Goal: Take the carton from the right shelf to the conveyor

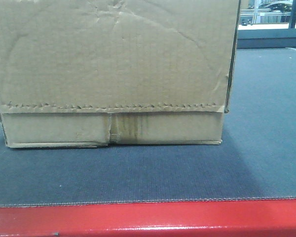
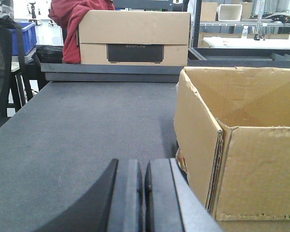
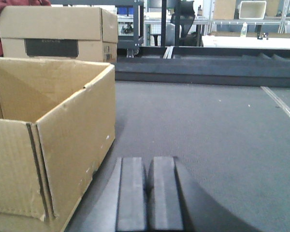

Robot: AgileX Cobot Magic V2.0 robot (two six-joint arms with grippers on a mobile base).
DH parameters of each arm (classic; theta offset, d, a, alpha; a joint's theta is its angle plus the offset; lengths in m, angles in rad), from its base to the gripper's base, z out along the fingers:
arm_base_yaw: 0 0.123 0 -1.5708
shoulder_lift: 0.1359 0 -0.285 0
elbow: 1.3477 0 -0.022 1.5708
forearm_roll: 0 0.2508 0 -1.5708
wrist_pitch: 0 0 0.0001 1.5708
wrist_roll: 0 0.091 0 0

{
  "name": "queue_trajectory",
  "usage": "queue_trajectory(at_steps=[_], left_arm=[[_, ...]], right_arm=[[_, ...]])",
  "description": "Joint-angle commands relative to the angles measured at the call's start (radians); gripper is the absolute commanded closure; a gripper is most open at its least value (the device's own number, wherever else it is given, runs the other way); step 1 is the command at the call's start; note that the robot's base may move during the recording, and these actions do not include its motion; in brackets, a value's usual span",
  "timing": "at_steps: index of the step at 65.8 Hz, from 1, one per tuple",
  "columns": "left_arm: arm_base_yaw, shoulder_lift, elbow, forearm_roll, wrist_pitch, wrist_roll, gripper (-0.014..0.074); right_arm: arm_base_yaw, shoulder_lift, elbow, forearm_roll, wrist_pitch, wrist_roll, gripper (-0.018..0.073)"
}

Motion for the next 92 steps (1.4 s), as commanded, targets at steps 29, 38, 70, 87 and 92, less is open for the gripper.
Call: queue_trajectory(at_steps=[29,38,70,87,92], left_arm=[[0.004,-0.006,0.001,-0.003,-0.015,0.002,0.0582],[0.025,-0.006,0.001,-0.002,-0.011,0.004,0.0582],[0.114,-0.059,0.49,-0.082,-0.617,0.081,0.0582],[0.114,-0.059,0.49,-0.08,-0.55,0.081,0.0582],[0.114,-0.059,0.49,-0.08,-0.55,0.081,0.0582]], right_arm=[[-0.006,-0.006,0.001,-0.012,-0.033,-0.01,0.0637],[-0.006,-0.006,0.001,-0.012,-0.033,-0.01,0.0637],[-0.006,-0.006,0.001,-0.012,-0.035,-0.01,0.0637],[-0.006,-0.006,0.001,-0.012,-0.039,-0.01,0.0637],[-0.006,-0.006,0.001,-0.012,-0.039,-0.01,0.0637]])
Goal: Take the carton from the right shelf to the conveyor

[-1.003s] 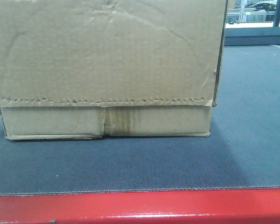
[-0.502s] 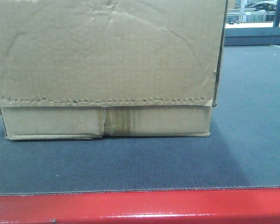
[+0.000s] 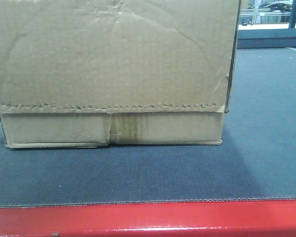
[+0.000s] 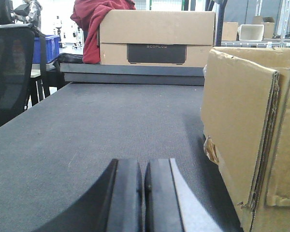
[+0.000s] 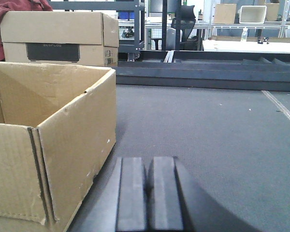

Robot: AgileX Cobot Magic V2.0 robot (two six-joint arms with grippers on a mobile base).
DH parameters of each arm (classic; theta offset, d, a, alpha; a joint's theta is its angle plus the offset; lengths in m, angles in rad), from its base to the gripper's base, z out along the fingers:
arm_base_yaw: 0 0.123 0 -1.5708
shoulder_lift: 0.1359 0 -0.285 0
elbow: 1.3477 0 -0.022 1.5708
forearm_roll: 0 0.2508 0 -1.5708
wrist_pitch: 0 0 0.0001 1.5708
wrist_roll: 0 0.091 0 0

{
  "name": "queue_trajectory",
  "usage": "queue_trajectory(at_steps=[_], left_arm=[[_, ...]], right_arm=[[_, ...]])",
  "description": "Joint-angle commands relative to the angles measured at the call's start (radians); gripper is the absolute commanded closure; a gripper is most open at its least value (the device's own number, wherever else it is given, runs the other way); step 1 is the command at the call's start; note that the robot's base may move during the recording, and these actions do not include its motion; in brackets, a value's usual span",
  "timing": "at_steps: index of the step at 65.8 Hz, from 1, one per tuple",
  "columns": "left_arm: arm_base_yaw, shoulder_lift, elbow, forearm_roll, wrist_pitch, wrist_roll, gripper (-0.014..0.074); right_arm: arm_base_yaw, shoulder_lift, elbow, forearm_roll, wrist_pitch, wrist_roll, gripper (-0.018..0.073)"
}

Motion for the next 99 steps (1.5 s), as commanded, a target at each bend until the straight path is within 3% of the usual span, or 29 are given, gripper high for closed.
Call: queue_trajectory(at_steps=[1,42,48,56,61,73,77,99], left_arm=[[0.006,-0.006,0.0,-0.001,-0.023,0.003,0.0582],[0.006,-0.006,0.0,-0.001,-0.023,0.003,0.0582],[0.006,-0.006,0.0,-0.001,-0.023,0.003,0.0582],[0.006,-0.006,0.0,-0.001,-0.023,0.003,0.0582],[0.006,-0.006,0.0,-0.001,-0.023,0.003,0.0582],[0.006,-0.006,0.0,-0.001,-0.023,0.003,0.0582],[0.006,-0.006,0.0,-0.001,-0.023,0.003,0.0582],[0.006,-0.006,0.0,-0.001,-0.023,0.003,0.0582]], right_arm=[[-0.006,-0.006,0.001,-0.012,-0.03,-0.01,0.0637],[-0.031,-0.006,0.003,-0.036,-0.01,-0.01,0.0637],[-0.094,-0.008,0.024,0.014,-0.009,-0.027,0.0637],[-0.188,-0.037,0.129,0.159,-0.107,-0.189,0.0637],[-0.219,-0.073,0.222,0.212,-0.194,-0.217,0.0637],[-0.226,-0.169,0.4,0.221,-0.345,-0.217,0.0637],[-0.226,-0.169,0.4,0.221,-0.28,-0.217,0.0637],[-0.226,-0.169,0.4,0.221,-0.285,-0.217,0.0637]])
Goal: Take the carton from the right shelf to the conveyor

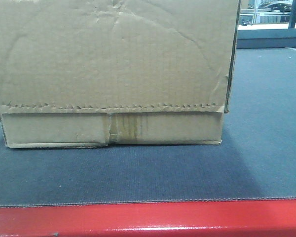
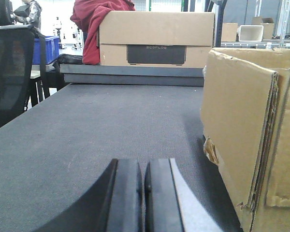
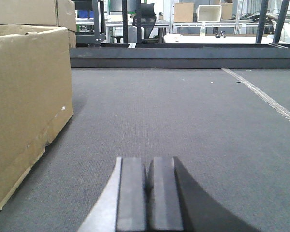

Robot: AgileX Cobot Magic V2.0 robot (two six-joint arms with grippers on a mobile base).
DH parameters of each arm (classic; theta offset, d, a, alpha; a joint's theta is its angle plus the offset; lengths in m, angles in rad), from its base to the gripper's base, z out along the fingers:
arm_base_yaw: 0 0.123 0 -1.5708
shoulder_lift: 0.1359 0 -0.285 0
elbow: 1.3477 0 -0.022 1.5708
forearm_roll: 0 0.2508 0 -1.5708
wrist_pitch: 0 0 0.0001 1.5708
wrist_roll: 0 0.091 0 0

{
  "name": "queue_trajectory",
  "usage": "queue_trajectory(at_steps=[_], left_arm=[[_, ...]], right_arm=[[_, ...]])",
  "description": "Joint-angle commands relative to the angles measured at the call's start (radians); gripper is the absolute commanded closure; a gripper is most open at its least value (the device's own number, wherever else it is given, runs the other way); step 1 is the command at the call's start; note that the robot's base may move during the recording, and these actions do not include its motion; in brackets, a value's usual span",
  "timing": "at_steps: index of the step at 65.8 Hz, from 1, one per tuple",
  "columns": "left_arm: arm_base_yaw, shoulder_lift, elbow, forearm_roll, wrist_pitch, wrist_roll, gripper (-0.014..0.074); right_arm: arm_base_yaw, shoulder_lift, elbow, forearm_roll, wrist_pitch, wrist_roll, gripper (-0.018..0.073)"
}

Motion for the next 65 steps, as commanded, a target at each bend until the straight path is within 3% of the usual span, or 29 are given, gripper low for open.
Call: queue_trajectory(at_steps=[1,65], left_arm=[[0.006,-0.006,-0.001,-0.001,-0.017,0.002,0.0582],[0.006,-0.006,-0.001,-0.001,-0.017,0.002,0.0582]], right_arm=[[-0.007,-0.008,0.0,0.002,-0.024,-0.007,0.0637],[-0.007,-0.008,0.0,0.002,-0.024,-0.007,0.0637]])
